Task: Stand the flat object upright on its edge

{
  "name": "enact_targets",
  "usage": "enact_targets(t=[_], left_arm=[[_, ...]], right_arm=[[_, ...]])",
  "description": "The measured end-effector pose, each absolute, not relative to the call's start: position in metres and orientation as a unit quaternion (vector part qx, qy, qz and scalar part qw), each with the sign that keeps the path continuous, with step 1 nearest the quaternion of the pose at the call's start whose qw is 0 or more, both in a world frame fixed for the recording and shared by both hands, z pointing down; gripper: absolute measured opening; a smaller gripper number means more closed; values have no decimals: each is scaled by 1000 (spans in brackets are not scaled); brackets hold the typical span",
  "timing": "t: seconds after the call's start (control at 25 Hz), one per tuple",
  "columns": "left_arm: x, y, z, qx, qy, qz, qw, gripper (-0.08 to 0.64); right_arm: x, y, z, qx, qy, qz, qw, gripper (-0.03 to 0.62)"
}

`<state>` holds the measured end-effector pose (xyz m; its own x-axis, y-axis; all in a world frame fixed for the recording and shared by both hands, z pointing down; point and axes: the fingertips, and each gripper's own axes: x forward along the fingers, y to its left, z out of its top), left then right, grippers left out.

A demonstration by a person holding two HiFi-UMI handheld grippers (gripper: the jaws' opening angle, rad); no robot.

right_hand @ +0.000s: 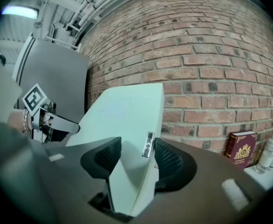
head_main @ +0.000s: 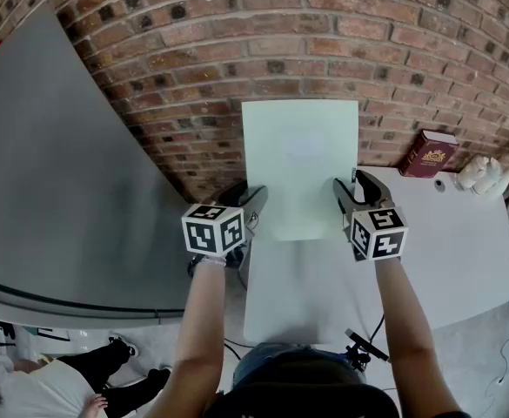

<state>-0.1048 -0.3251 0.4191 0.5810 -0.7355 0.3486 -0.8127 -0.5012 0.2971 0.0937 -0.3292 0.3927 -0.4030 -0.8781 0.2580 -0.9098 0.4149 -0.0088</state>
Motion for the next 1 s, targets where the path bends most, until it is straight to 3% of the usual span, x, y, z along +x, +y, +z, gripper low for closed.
enact_targets(t=[0.48, 1.0], left_arm=[[-98, -336, 416, 875, -460, 98, 113, 215], [-100, -367, 435, 871, -473, 94, 92, 210]], right_arm=[[99, -337, 398, 553, -823, 63, 112, 213], [98, -364, 417, 557, -821, 57, 109, 204]])
